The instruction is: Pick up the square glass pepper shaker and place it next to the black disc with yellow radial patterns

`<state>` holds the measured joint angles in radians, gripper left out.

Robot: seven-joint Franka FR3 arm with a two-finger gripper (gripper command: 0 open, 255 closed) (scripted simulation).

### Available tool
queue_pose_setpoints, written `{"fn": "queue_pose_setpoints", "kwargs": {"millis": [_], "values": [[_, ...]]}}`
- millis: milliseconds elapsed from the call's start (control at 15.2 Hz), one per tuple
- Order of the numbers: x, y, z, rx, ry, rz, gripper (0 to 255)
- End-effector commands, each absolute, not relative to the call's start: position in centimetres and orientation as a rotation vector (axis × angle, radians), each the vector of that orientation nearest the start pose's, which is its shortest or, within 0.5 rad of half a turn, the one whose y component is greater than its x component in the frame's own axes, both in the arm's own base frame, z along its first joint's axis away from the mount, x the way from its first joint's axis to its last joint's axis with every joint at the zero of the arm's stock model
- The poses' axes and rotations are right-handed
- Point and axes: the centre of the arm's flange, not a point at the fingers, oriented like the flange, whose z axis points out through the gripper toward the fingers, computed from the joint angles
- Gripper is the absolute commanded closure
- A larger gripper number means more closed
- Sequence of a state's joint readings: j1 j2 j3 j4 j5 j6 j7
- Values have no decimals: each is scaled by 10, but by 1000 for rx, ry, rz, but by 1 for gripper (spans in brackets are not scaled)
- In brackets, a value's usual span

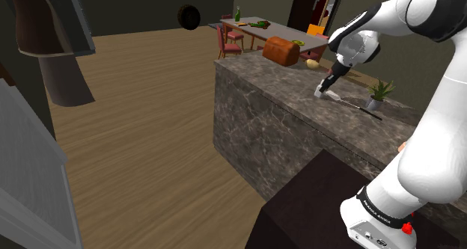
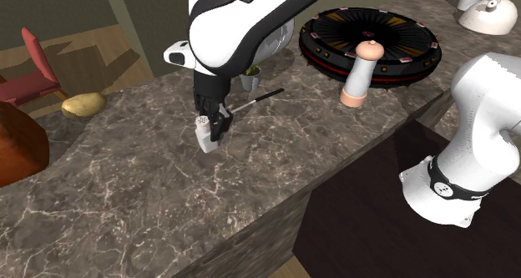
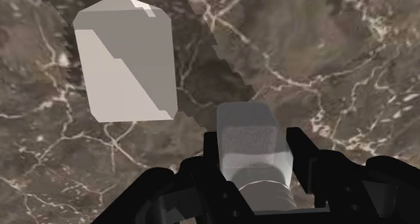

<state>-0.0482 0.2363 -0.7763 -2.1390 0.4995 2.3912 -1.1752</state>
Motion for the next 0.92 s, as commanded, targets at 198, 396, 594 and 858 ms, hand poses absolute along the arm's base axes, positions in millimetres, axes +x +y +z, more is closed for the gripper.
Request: {"fn": "queue_pose_setpoints", "kwargs": {"millis": [198, 396, 594, 858], "values": [[397, -411, 357, -3108, -33, -342, 255], [397, -411, 373, -3108, -33, -342, 255], [397, -411, 389, -3108, -33, -342, 255], [397, -411, 410, -3108, -33, -342, 255]]}}
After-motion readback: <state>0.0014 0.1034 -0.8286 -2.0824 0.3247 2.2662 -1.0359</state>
